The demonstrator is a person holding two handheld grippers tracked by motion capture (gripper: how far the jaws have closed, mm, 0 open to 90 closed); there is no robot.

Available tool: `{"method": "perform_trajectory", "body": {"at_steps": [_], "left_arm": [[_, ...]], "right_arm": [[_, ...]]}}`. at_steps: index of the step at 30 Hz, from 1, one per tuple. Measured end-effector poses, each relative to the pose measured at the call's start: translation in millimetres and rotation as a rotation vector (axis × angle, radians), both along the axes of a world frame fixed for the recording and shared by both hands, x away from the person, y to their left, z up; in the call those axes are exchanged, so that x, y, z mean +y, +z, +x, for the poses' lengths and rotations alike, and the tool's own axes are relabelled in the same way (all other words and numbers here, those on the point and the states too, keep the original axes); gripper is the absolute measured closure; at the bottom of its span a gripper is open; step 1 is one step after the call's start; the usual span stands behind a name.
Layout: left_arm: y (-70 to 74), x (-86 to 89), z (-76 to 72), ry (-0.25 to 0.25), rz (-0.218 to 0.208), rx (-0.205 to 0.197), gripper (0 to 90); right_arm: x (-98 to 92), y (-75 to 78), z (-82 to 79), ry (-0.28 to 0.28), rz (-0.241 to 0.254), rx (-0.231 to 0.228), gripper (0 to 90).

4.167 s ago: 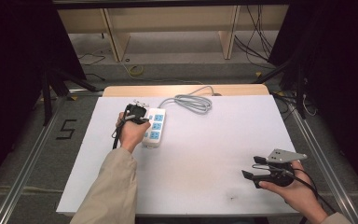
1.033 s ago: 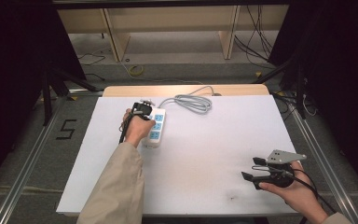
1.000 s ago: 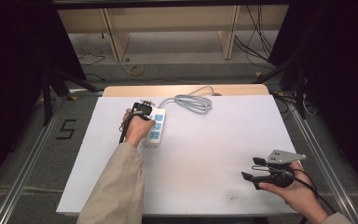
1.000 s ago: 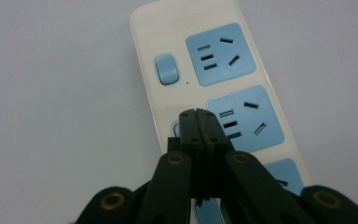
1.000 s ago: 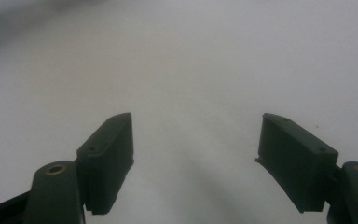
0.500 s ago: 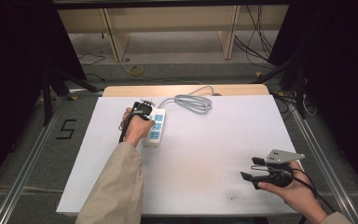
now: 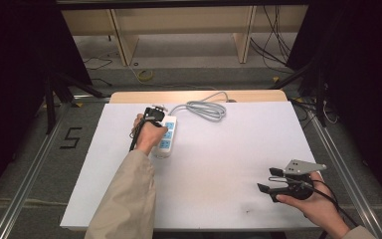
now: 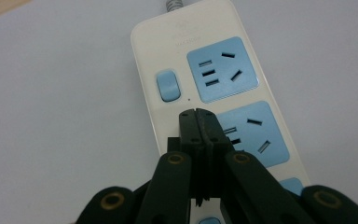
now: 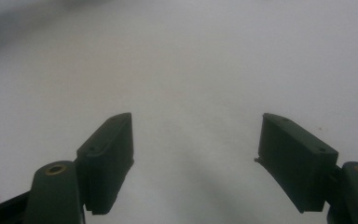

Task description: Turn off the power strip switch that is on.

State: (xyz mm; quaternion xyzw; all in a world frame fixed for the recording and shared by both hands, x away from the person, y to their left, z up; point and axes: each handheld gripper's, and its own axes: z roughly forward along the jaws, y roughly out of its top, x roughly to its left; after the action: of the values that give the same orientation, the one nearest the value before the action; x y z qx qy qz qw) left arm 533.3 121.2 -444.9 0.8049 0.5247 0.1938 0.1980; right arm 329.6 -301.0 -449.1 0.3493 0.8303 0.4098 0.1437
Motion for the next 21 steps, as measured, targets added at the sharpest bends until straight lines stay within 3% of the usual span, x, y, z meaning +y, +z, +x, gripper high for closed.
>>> {"method": "perform_trajectory", "body": {"at_steps": [20, 21], "left_arm": [[1.4, -1.2, 0.0, -0.01, 0.01, 0.01, 90.0], [1.6, -0.9, 0.1, -0.008, 0.04, 0.006, 90.0]], "right_arm": [[0.3, -0.6, 1.1, 0.0, 0.0, 0.005, 27.0], [0.2, -0.7, 1.4, 0.0, 0.0, 0.005, 27.0]]}}
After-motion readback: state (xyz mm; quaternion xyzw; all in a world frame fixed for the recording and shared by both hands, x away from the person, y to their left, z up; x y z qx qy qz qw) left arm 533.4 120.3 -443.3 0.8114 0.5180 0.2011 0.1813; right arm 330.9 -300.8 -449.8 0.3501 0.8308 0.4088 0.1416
